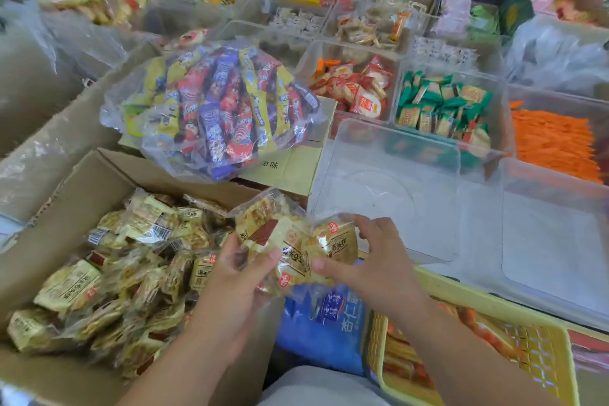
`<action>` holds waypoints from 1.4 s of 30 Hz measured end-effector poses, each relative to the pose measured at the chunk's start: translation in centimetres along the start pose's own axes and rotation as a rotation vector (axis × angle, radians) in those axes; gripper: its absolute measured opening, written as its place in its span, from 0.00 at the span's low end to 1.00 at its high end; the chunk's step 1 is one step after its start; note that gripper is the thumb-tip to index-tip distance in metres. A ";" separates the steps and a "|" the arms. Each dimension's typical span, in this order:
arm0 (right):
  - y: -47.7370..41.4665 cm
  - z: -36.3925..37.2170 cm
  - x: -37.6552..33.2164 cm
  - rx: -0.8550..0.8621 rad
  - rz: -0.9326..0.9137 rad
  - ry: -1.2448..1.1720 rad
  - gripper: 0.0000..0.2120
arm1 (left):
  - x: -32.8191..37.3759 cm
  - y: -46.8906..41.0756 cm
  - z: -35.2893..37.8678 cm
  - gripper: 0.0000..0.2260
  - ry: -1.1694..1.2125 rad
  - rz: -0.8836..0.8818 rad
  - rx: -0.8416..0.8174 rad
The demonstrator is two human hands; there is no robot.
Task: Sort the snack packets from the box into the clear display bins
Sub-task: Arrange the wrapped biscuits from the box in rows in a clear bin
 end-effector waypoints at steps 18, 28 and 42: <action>-2.8 -3.5 7.1 -0.196 0.285 -0.756 0.16 | -0.7 -0.9 6.1 0.34 0.014 -0.099 0.118; -8.8 -10.7 9.1 0.167 0.096 -0.539 0.11 | -1.2 -0.3 3.0 0.23 0.063 -0.095 0.269; -18.5 0.5 11.2 -0.303 0.023 0.473 0.10 | -1.1 0.5 1.6 0.21 0.264 -0.063 0.277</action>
Point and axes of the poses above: each hand's wrist, its own y-axis away from the middle knuckle, its own z-axis out of the palm, x = y × z, the point moved 6 cm from there along -y, towards the middle knuckle, and after that the axes turned 11 degrees about -y, right-handed, at the moved point
